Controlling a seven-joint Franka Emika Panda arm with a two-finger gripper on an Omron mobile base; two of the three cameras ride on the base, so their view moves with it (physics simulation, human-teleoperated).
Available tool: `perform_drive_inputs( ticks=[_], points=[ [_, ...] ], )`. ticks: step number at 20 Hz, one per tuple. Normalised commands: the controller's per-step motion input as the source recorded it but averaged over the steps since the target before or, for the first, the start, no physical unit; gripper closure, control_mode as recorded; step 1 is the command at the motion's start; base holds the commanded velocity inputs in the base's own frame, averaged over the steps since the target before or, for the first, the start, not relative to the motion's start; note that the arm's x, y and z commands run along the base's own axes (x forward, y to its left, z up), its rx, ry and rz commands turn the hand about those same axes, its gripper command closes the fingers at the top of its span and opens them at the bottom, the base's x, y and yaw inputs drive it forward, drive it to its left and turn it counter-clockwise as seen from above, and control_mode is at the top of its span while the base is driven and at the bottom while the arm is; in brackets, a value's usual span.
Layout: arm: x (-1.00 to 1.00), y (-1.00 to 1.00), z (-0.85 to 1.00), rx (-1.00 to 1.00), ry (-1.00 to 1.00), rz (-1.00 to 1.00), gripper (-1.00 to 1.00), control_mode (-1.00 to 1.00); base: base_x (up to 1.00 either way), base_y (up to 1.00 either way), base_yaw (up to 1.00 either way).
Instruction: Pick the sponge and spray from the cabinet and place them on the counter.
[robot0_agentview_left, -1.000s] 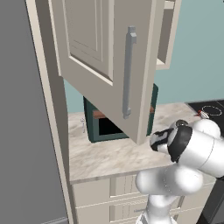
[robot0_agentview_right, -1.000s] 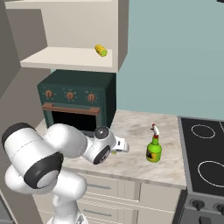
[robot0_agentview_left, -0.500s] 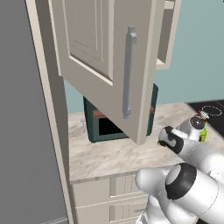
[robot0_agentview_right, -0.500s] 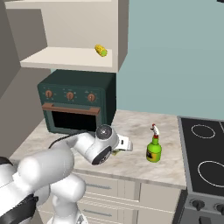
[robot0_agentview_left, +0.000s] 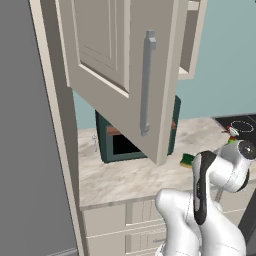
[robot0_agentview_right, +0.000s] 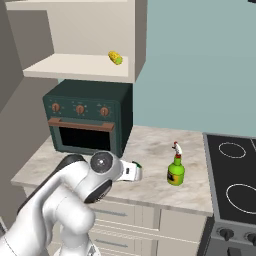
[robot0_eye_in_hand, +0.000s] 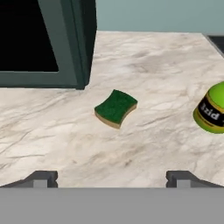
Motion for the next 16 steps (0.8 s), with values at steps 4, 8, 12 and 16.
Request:
perform_drive_inputs(
  ticks=[4, 8, 12, 16],
  points=[
    [-0.74, 0.55, 0.70, 0.00, -0.05, 0.01, -1.00, -1.00, 0.00, 0.00, 0.00],
    [-0.35, 0.29, 1.00, 0.00, -0.17, 0.04, -1.00, -1.00, 0.00, 0.00, 0.00],
    [-0.38, 0.09, 1.00, 0.00, -0.20, 0.03, -1.00, -1.00, 0.00, 0.00, 0.00],
    [-0.49, 0.05, 0.95, 0.00, -0.25, 0.03, -1.00, -1.00, 0.00, 0.00, 0.00]
  ],
)
